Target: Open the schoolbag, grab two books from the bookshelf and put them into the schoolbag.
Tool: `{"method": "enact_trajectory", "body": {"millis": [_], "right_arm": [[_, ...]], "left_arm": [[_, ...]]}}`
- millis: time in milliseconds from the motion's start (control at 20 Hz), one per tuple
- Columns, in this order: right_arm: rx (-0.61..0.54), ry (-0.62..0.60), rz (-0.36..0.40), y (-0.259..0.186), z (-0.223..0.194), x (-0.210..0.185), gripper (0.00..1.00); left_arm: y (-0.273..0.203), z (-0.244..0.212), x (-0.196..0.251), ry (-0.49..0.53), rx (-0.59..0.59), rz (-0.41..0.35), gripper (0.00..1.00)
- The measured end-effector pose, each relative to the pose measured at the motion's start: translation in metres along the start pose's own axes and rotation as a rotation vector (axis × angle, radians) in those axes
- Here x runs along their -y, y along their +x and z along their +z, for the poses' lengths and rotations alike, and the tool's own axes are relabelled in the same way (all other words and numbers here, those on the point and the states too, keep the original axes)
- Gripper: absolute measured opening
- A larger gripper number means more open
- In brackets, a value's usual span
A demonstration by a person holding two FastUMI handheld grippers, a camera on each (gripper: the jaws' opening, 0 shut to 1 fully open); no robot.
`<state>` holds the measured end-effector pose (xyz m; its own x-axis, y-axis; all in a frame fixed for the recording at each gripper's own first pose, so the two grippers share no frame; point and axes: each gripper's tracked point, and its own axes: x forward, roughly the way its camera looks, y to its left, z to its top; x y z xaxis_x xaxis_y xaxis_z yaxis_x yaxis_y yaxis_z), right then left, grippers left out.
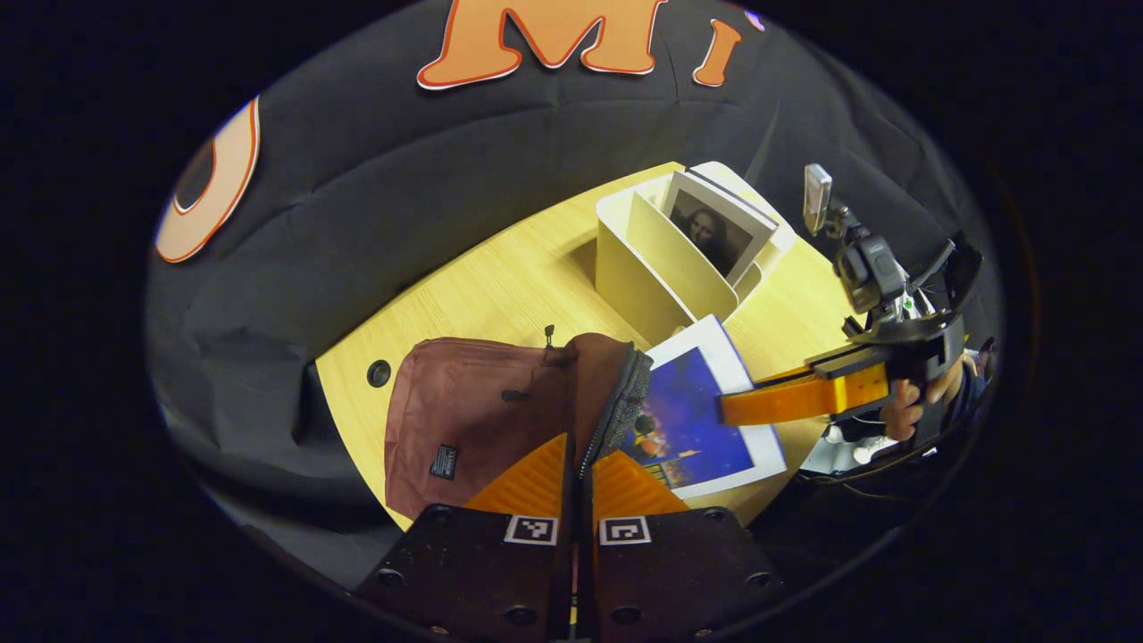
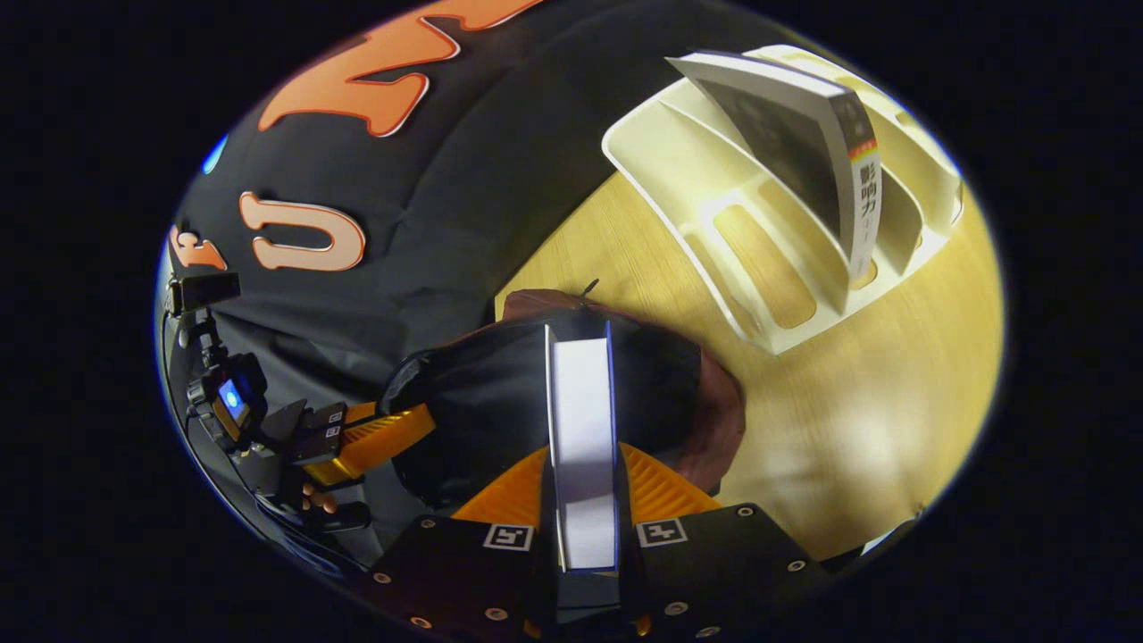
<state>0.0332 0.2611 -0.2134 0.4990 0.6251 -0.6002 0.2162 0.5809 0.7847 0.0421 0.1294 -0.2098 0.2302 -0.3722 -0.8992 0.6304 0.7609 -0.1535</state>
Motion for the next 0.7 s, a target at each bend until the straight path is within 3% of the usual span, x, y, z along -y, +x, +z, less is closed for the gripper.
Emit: {"method": "enact_trajectory", "body": {"millis": [250,700], "right_arm": [[0.032,0.029,0.079,0.041,-0.009,-0.001,0.27],[0.086,0.024,0.152,0.089,-0.014,-0.012,0.27]], "left_arm": [[-0.004,0.005,0.013,0.019,0.01,-0.015,0.03],[-0.004,0.005,0.037,0.059,0.03,-0.061,0.03]]}}
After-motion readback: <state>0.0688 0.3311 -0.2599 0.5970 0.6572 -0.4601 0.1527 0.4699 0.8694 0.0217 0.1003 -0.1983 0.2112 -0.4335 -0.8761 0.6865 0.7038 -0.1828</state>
